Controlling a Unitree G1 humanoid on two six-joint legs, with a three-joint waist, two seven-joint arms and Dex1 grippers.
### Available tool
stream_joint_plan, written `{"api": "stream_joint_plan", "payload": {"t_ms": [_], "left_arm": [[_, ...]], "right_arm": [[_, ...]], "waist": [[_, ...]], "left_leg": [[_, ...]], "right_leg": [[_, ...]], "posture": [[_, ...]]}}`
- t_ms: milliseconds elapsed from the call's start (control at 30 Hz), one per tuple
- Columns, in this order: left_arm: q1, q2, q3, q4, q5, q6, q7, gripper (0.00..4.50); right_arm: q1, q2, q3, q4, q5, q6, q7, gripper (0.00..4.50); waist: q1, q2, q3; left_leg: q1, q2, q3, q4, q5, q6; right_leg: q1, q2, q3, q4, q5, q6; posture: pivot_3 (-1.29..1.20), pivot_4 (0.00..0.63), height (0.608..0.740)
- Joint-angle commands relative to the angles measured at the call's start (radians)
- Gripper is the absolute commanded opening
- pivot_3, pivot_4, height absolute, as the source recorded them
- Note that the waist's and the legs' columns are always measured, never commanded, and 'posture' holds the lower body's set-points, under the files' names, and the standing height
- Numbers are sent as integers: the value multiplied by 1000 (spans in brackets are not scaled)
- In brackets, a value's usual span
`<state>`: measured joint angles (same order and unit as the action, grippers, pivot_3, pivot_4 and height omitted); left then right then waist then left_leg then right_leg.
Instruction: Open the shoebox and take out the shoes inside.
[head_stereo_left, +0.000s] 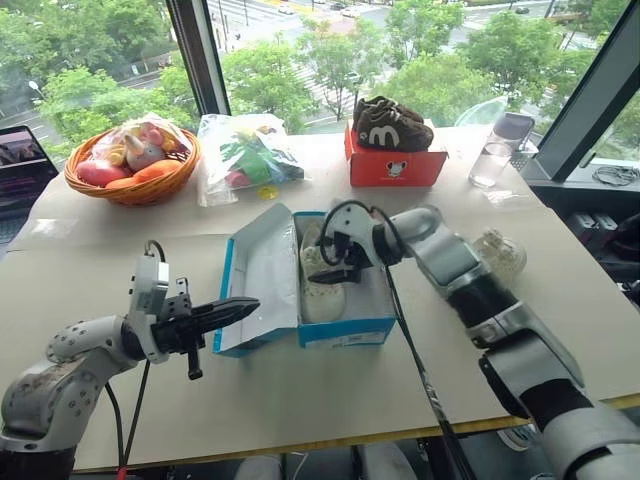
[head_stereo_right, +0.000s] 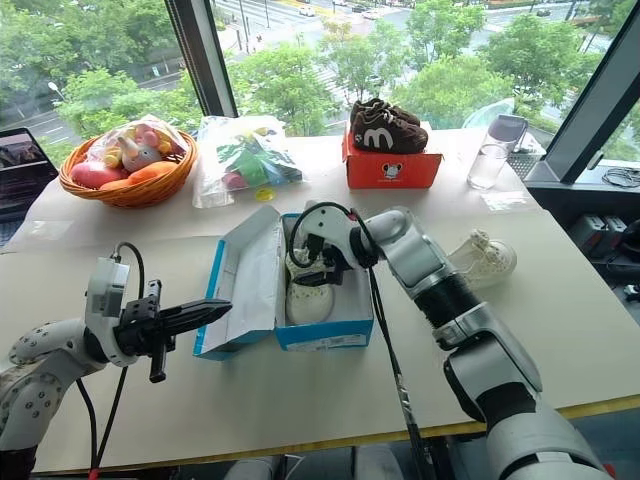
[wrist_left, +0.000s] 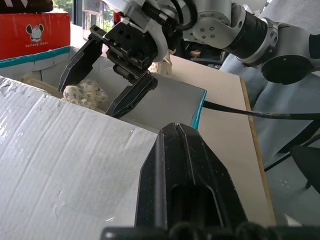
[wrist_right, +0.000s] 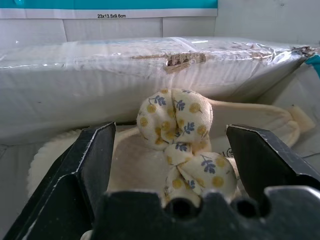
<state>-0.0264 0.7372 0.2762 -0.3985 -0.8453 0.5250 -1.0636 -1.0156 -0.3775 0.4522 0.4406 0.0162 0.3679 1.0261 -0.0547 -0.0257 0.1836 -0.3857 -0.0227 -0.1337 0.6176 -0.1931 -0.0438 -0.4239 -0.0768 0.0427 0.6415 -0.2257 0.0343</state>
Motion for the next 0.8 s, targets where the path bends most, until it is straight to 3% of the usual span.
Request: {"api": "stream_joint_plan", "payload": {"t_ms": [33,233,733,800], "left_arm": [[-5,0,11,-27,-2,-16,5,0],[-6,-5,5,-25,5,-22,10,0],[-1,-6,13,-22,25,-29,16,0],[-1,-7,13,-21,27,-30,18,0]], "right_arm": [[-5,-1,-42,-40,1,-5,8,2439],[5,5,-46,-57,-6,11,10,428],[22,29,-111,-86,34,64,15,428],[28,30,-113,-95,35,64,22,140]], "waist": [[0,0,0],[-3,0,0],[-13,0,0],[-14,0,0]], "left_leg": [[0,0,0,0,0,0],[0,0,0,0,0,0],[0,0,0,0,0,0],[0,0,0,0,0,0]], "right_leg": [[0,0,0,0,0,0],[0,0,0,0,0,0],[0,0,0,0,0,0],[0,0,0,0,0,0]], "posture": [[0,150,740],[0,150,740],[0,150,740],[0,150,740]]}}
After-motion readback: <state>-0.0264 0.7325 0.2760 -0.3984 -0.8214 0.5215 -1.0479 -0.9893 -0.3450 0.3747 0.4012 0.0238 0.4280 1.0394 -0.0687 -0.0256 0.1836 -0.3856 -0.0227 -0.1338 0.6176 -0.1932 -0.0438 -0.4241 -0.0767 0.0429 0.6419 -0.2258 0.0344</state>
